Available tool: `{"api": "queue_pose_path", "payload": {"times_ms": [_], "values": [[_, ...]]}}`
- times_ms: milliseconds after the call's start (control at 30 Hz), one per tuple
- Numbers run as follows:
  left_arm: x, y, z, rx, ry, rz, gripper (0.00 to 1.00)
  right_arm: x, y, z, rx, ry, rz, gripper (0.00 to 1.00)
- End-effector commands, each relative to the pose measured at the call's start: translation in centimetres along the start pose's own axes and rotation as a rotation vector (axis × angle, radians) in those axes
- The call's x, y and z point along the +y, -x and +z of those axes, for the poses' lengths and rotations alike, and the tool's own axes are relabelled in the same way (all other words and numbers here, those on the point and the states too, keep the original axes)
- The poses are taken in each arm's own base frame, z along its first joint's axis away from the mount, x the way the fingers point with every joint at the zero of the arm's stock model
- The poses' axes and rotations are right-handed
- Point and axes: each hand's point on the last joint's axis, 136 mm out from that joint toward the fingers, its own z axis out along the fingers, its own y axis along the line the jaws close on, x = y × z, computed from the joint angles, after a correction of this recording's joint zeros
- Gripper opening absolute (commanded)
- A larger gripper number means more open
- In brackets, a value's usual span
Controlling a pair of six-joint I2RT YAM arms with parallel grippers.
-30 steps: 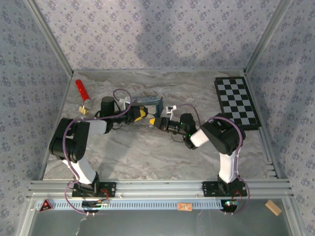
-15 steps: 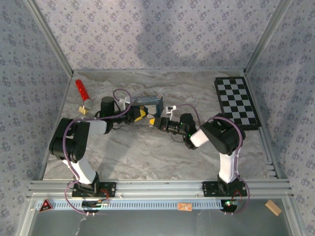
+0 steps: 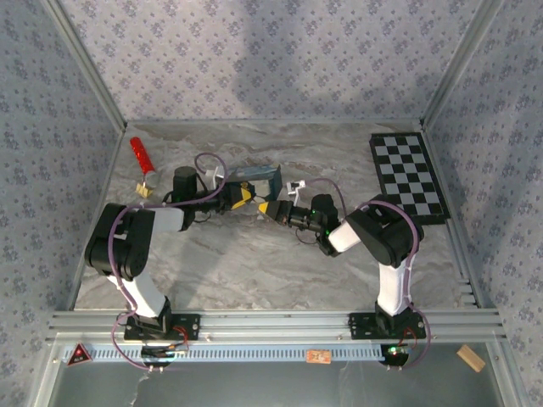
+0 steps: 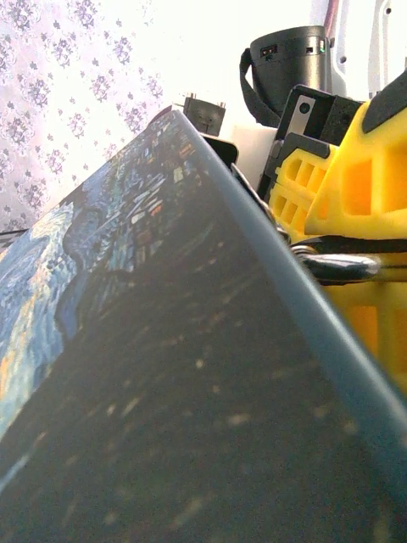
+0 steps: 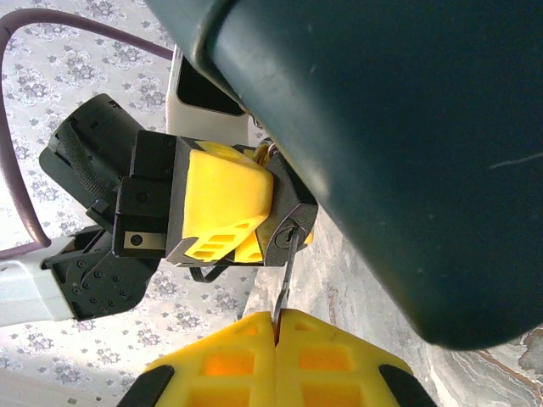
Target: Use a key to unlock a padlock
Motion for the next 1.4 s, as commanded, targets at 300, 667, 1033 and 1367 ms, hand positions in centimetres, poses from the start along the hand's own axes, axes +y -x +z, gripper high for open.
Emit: {"api": "queue_pose_path", "payload": {"times_ms": [300, 667, 1033, 1367], "values": [[-3.1, 0.5, 0.0, 0.007, -0.091, 0.147, 0.00, 1.8, 0.1, 0.8, 0.006, 0.056, -0.028, 0.00], [-3.7, 0.1, -0.1, 0.024, -0.109, 0.163, 0.00, 0.4, 0.4, 0.2, -0.022, 0.014, -0.017, 0.00], [-4.6, -0.8, 0.5, 0.056, -0.128, 0.186, 0.00, -1.3, 0.7, 0.4, -0.033, -0.018, 0.020, 0.00], [-5.0, -1.1, 0.6, 0.071, -0.139, 0.199, 0.00, -2.5, 0.9, 0.2, -0.049, -0.044, 0.048, 0.00]]}}
